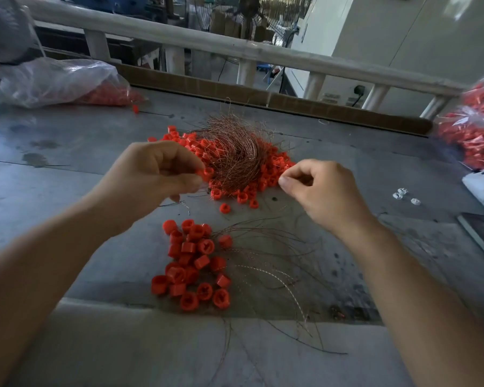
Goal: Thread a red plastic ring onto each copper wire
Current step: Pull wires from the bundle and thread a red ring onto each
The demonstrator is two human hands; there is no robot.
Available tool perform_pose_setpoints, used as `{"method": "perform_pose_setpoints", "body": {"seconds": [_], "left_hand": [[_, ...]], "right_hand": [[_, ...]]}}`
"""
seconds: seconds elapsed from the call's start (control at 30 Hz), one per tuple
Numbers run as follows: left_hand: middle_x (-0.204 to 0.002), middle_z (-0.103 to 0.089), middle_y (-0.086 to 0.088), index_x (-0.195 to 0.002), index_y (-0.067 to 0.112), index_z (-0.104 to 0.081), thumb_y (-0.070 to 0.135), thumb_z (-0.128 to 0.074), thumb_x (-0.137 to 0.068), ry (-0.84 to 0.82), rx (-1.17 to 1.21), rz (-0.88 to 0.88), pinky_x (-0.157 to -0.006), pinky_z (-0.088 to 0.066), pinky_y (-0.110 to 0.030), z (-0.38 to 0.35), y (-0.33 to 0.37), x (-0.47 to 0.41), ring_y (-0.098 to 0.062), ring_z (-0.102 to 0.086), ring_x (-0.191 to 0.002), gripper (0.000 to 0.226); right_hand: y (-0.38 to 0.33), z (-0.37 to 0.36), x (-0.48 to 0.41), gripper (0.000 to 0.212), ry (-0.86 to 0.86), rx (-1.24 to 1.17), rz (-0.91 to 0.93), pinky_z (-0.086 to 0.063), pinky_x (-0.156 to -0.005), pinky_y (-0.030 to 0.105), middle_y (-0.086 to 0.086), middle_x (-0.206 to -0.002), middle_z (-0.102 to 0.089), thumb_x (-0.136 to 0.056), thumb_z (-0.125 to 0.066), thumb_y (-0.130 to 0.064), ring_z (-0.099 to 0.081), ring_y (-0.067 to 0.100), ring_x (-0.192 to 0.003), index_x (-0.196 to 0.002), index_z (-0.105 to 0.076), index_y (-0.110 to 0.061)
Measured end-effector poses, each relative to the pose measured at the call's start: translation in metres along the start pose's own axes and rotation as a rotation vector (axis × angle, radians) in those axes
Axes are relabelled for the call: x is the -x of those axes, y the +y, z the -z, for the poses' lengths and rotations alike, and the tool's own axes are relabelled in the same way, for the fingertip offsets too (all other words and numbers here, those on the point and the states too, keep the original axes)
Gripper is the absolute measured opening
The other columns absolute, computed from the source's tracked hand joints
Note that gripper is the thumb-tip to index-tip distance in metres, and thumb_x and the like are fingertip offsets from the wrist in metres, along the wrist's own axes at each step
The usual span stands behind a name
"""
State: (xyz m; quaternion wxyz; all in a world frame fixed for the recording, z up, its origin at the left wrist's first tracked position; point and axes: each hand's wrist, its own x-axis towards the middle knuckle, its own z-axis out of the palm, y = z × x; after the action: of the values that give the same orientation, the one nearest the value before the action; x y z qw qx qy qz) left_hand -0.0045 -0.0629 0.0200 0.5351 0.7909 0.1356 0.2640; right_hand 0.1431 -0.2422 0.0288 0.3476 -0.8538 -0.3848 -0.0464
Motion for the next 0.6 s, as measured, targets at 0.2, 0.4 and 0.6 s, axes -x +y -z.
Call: {"method": "perform_pose_setpoints", "body": {"seconds": [0.2,0.4,0.6], "left_hand": [[-0.075,-0.07,0.004,-0.078,0.029,-0.066,0.0,-0.069,-0.072,-0.102,-0.099,-0.028,-0.056,-0.048,-0.009,-0.012,0.003,0.005,0.0,-0.061,-0.06,0.03],[-0.076,-0.069,0.006,-0.078,0.031,-0.067,0.002,-0.069,-0.073,-0.11,-0.095,-0.043,-0.056,-0.048,-0.009,-0.01,0.002,0.006,0.0,-0.062,-0.061,0.03],[-0.075,-0.07,0.008,-0.079,0.032,-0.067,0.004,-0.07,-0.073,-0.115,-0.107,-0.04,-0.057,-0.049,-0.011,-0.009,0.003,0.005,0.0,-0.062,-0.061,0.029]], "right_hand": [[-0.006,-0.018,-0.005,0.027,-0.083,0.181,0.186,-0.025,-0.102,0.021,-0.001,-0.136,-0.044,-0.087,-0.06,-0.022,-0.039,0.014,-0.124,-0.113,-0.064,-0.015],[-0.004,-0.033,-0.012,0.045,-0.234,0.234,0.304,0.0,-0.1,0.011,-0.003,-0.153,-0.017,-0.091,-0.054,-0.023,-0.009,0.009,-0.139,-0.133,-0.045,-0.011],[-0.003,-0.034,-0.01,0.052,-0.207,0.194,0.304,0.0,-0.095,0.004,-0.003,-0.148,-0.029,-0.092,-0.052,-0.024,-0.016,0.007,-0.137,-0.139,-0.034,-0.009]]}}
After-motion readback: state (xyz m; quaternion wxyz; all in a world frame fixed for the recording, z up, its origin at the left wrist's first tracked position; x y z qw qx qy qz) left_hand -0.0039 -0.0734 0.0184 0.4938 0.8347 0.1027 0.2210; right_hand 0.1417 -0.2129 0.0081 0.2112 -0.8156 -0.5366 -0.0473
